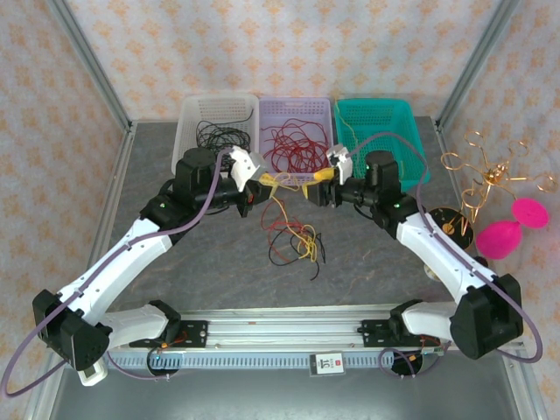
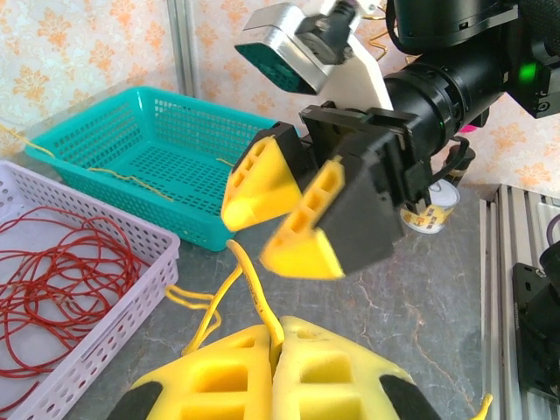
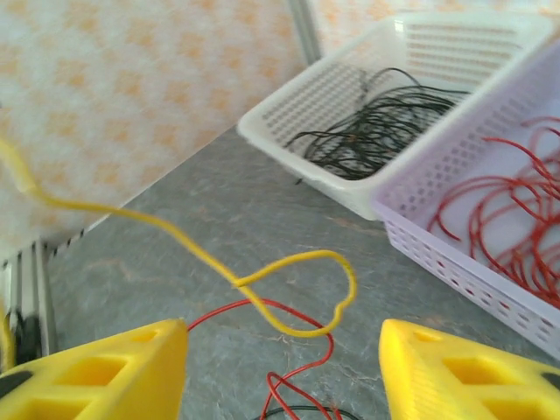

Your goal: Untangle the cables

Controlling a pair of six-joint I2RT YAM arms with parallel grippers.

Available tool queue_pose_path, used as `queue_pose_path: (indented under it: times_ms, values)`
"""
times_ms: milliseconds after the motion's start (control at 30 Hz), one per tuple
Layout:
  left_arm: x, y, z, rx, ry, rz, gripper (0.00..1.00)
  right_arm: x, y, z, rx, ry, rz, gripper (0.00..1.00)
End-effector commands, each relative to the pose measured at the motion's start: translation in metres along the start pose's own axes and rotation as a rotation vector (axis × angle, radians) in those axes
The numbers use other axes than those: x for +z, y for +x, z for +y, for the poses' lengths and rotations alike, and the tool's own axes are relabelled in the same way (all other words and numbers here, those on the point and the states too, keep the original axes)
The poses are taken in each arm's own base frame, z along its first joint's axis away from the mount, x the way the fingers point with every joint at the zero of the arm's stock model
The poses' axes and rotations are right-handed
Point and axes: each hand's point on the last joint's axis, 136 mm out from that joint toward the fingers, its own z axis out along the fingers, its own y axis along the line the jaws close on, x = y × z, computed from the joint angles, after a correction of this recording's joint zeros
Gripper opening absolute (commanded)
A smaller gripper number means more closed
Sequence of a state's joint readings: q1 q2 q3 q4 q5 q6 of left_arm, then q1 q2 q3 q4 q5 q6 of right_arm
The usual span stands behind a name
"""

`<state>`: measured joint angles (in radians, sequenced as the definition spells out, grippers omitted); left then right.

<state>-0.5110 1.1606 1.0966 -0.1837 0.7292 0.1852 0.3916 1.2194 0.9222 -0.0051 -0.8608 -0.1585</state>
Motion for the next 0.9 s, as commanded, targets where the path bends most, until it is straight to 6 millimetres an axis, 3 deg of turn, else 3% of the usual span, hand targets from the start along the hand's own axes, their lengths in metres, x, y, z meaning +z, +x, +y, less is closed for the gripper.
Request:
queue_pose_path:
  times_ms: [0,300,500,700,867]
  values:
    - [0.001,0.002,-0.013,0.015,0.057,0.015,0.0,0.005,-0.001,0.02,-0.162,-0.108,-0.005,0.61]
    - [0.002,0.0,-0.02,0.024,0.08,0.024,0.0,0.031,-0.009,0.01,-0.185,-0.165,0.027,0.49]
    - [0.003,-0.001,-0.02,0.025,0.081,0.022,0.0,0.043,0.002,-0.009,-0.161,-0.107,0.073,0.39]
    - [0.004,-0.004,-0.02,0.03,0.083,0.017,0.0,0.047,0.019,-0.011,-0.135,-0.115,0.096,0.4]
    - [0.006,-0.002,-0.019,0.028,0.084,0.024,0.0,0.043,0.016,-0.012,-0.129,-0.086,0.08,0.45]
